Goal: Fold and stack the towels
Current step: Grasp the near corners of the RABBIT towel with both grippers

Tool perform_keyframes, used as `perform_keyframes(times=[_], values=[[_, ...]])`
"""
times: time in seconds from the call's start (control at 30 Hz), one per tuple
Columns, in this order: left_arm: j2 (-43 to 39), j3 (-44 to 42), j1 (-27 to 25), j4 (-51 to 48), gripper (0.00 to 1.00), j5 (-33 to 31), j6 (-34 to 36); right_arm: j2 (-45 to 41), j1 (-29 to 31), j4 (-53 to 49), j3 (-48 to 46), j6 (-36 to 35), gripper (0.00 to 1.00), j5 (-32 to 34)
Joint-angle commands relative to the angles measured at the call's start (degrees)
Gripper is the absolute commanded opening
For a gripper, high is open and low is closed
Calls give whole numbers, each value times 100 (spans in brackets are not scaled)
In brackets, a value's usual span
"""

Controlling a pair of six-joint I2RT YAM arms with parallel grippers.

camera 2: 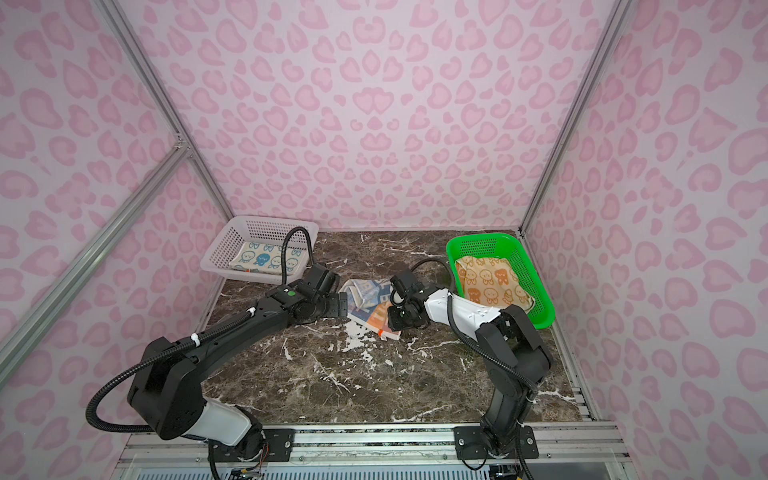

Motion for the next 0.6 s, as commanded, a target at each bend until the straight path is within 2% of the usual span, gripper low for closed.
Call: perform_keyframes(times=[0.0, 0.13, 0.27, 0.33, 0.47, 0.57], values=[[123, -94, 3, 149, 97, 140, -114, 27, 16, 115, -228, 86, 42, 150], [334, -23, 4, 150, 97, 323, -159, 308, 10, 191, -192, 33, 35, 134], [346, -6, 3, 188, 97, 458, -230, 610, -168, 122, 38, -80, 19, 322], [346, -16, 3, 213, 97, 501, -228, 737, -417, 23, 201, -134, 15, 359], [386, -20, -6, 207, 97, 580, -226, 795, -936, -209, 503, -357, 14, 426], [399, -27, -23, 231, 97, 598, -244, 587, -1206, -288, 502, -472, 19, 338]])
